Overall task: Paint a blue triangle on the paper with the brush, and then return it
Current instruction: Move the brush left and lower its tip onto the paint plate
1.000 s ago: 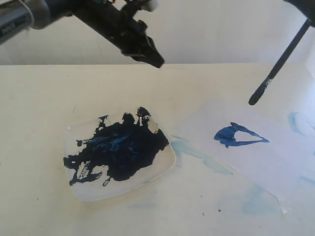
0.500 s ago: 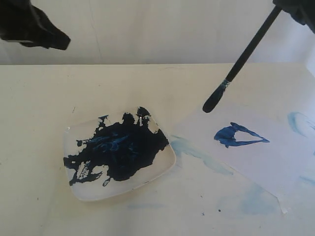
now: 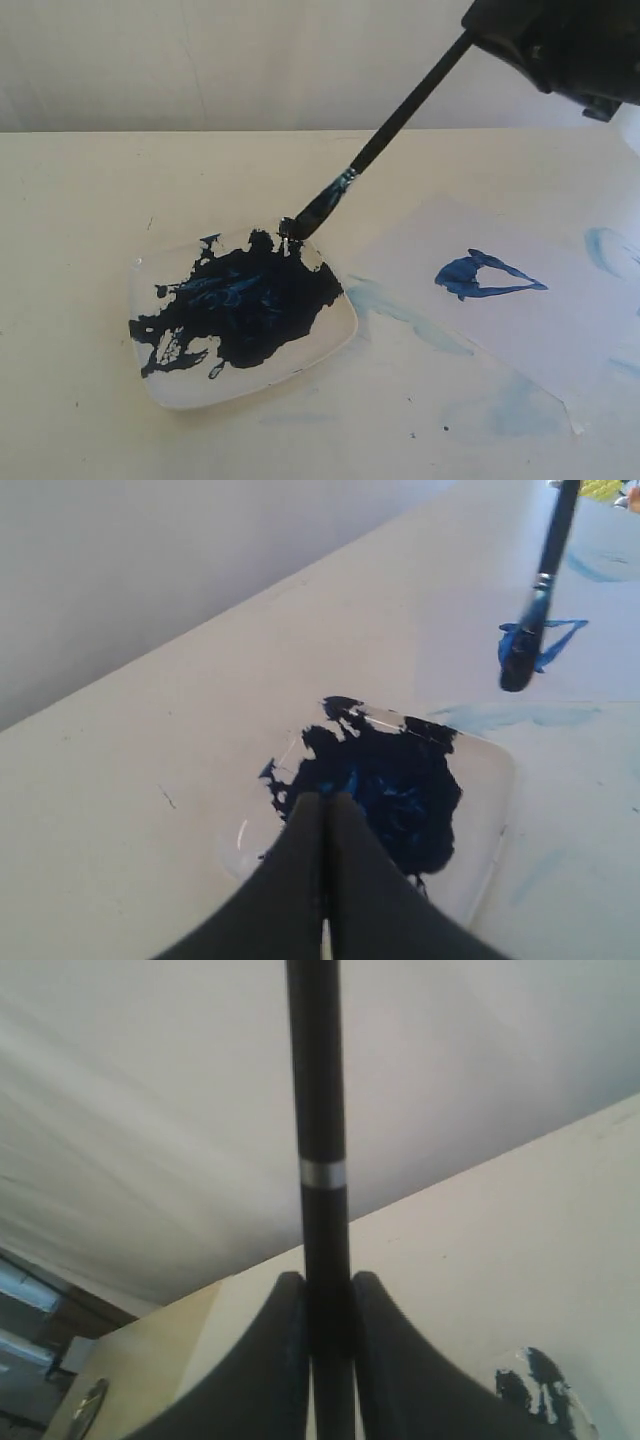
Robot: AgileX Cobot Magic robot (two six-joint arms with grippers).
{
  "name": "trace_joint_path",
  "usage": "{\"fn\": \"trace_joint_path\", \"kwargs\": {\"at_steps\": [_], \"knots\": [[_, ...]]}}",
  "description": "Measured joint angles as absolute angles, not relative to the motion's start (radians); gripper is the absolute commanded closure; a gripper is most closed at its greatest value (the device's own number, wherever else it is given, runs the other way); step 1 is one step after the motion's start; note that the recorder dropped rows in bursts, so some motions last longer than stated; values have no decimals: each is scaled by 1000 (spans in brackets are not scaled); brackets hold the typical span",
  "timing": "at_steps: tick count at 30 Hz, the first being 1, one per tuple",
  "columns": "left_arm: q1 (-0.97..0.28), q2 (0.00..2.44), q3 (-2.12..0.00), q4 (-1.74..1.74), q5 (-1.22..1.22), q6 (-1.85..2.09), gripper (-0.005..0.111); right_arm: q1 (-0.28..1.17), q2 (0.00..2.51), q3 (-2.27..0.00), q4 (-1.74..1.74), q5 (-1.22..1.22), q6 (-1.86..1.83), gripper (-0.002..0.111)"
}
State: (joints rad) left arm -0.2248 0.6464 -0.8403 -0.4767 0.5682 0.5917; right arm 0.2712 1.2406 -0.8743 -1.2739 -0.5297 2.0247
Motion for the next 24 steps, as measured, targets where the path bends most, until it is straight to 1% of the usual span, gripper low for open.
{"fn": "trace_joint_path", "kwargs": {"at_steps": [5,10,13,19,24], "knots": [[-225,494,-736,-439,689,569,107,321,1372,-874,-1078,-604,1863,108],[-225,402,-657,-368,726,535,107,389,1512,-895,-892,-612,1729,108],[-225,369,-634,-339,726,509,107,414,1592,-914,-815,-586,1710,108],[-225,346,-631,-333,722,489,107,430,1718,-926,-676,-443,1710,108],[-225,343,-629,-331,721,480,107,444,1793,-933,-622,-420,1712,108]]}}
